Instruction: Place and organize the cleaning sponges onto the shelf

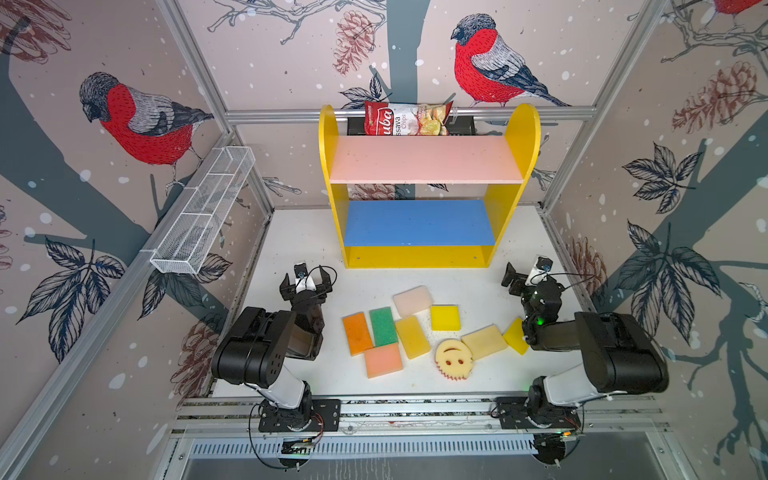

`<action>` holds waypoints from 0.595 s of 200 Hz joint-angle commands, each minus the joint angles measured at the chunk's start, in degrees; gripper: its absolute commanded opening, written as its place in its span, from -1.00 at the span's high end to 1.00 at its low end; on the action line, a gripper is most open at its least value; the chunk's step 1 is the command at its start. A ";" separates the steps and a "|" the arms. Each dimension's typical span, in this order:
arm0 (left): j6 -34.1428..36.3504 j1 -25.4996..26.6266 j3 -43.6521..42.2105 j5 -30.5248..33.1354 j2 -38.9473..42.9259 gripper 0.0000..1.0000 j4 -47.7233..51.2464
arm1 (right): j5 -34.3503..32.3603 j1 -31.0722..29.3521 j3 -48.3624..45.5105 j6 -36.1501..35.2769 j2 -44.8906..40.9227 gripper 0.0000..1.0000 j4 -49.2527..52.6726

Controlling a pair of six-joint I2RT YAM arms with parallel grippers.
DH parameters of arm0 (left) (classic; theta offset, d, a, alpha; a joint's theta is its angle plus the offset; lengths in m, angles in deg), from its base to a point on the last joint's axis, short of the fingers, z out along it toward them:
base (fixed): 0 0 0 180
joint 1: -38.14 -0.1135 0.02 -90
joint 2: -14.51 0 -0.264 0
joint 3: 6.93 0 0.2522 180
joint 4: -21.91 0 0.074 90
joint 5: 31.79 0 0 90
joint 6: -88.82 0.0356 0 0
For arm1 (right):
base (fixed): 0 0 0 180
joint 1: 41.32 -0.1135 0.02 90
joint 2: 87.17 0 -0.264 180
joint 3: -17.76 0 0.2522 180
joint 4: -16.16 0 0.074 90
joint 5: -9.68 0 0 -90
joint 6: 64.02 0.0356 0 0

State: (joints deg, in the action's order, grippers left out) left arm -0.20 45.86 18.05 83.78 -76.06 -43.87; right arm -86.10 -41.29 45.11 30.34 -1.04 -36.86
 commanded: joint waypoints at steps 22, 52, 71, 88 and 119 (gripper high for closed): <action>-1.96 -2.86 1.15 -4.13 1.34 -0.99 2.45 | 0.19 -0.16 -0.39 -0.22 -0.68 -0.99 -2.45; 4.26 3.92 2.43 5.95 8.30 -0.99 7.23 | -8.70 -4.88 7.67 -0.78 -9.77 -0.99 18.62; 3.33 7.34 8.47 12.78 13.59 -0.99 20.50 | -10.01 -7.68 12.59 3.63 -12.62 -0.99 30.60; -6.61 7.94 16.71 16.19 17.70 -0.99 40.19 | -20.80 -14.68 11.76 6.07 -16.80 -0.99 32.49; -41.66 7.92 30.37 20.09 22.19 -0.95 77.88 | -34.86 -26.90 9.67 13.03 -24.15 -0.99 38.10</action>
State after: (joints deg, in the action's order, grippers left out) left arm -12.03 53.71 42.03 97.57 -56.34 -2.32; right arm -106.82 -63.05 54.44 35.85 -21.89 -8.12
